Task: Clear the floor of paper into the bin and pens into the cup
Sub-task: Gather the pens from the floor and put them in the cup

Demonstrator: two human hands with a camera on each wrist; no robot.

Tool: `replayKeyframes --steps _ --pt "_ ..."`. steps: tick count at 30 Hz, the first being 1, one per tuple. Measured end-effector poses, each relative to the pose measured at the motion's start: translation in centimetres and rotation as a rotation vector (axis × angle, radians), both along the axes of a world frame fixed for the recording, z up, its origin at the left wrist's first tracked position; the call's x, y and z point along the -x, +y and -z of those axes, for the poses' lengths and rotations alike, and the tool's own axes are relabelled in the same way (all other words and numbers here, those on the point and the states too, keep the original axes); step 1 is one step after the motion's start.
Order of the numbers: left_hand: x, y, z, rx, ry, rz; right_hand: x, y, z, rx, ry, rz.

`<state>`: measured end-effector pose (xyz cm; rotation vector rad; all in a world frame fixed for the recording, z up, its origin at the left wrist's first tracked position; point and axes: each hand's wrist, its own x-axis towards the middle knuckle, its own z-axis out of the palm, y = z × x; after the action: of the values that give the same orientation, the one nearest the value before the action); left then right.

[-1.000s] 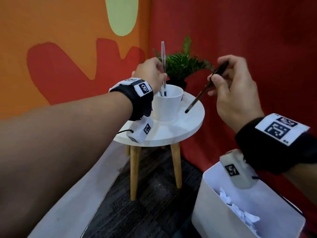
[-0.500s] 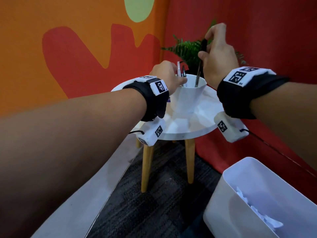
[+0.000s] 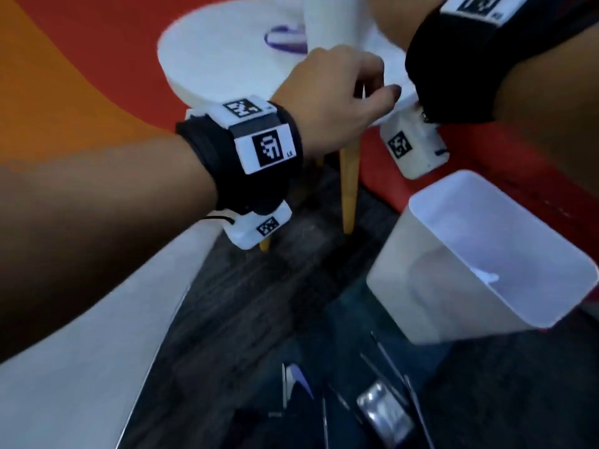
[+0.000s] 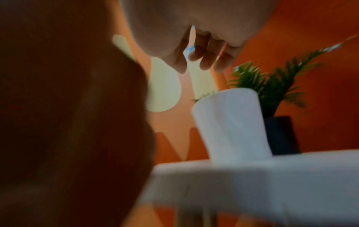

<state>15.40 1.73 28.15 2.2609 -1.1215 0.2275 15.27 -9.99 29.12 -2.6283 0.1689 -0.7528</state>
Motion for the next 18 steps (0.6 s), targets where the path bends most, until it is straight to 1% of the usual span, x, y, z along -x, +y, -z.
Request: replayKeyframes --steps 2,3,4,5,6,7,8,10,12,14,16,18 --pt "1.4 0.4 4.6 -0.13 0.112 0.048 2.3 1.1 3.1 -0.024 -0.069 -0.054" --pt "2.0 0.7 7.2 -0.205 0.172 0.065 3.1 1.7 4.2 -0.032 -0.131 -0.059" --pt "2.7 1.0 9.8 -0.283 0.22 0.073 4.1 2.3 4.8 -0.035 -0.235 -0.061" --pt "3.4 1.3 12.6 -0.363 0.26 0.077 5.0 2.5 6.0 -0.057 -0.354 -0.108" --pt "4.2 1.6 15.2 -0.447 0.305 0.084 6.3 2.7 7.5 -0.13 -0.377 -0.213" --pt "5.2 1.9 17.6 -0.525 0.357 0.096 8.0 3.1 9.2 -0.201 -0.297 -0.296" --pt "6.1 2.1 20.0 -0.597 0.406 0.104 9.6 3.2 11.3 -0.26 -0.164 -0.349" --pt "8.4 2.6 24.3 -0.733 0.458 0.128 13.2 2.8 16.2 -0.33 0.119 -0.364" --pt "10.9 3.3 27.8 -0.882 0.451 0.22 16.3 2.1 21.5 -0.279 0.441 -0.354" --pt "13.5 3.9 30.2 -1.017 0.422 0.371 19.0 0.8 26.5 -0.153 0.757 -0.298" --pt "15.9 4.6 32.2 -1.088 0.389 0.496 21.4 -0.2 30.0 -0.071 1.02 -0.21" --pt "17.9 5.0 33.9 -1.117 0.299 0.619 23.4 -0.6 32.4 -0.015 1.21 -0.17"
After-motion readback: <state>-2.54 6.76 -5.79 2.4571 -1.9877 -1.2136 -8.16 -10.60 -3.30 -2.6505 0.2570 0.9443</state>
